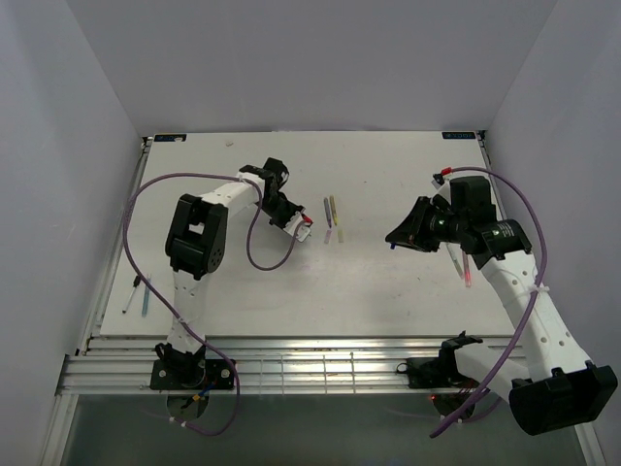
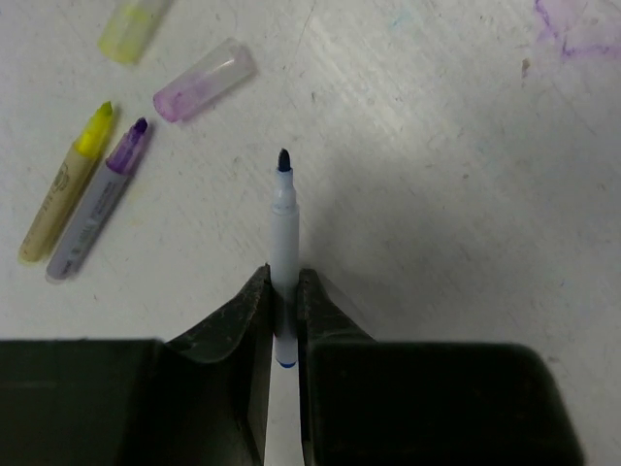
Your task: Open the pen caps
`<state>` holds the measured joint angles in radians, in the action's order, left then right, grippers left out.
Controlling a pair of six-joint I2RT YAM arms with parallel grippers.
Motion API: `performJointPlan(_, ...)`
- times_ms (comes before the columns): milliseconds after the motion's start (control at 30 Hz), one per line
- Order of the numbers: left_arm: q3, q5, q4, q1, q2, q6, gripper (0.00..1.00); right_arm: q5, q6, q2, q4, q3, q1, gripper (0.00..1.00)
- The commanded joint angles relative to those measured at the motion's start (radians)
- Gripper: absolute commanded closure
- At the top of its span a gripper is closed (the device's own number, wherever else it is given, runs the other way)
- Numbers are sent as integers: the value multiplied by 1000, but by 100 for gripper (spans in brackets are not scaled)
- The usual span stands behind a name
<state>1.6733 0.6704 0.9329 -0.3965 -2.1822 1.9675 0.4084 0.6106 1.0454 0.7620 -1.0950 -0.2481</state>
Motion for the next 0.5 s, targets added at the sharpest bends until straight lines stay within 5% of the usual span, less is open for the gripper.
performJointPlan(0,37,-5,52,-42,-17,229,100,-66,-23,-38,-9,33,6,92)
performJointPlan(467,53,-190,-95,-108,-117,334,100,-126,-63,-53,-108,181,9,92)
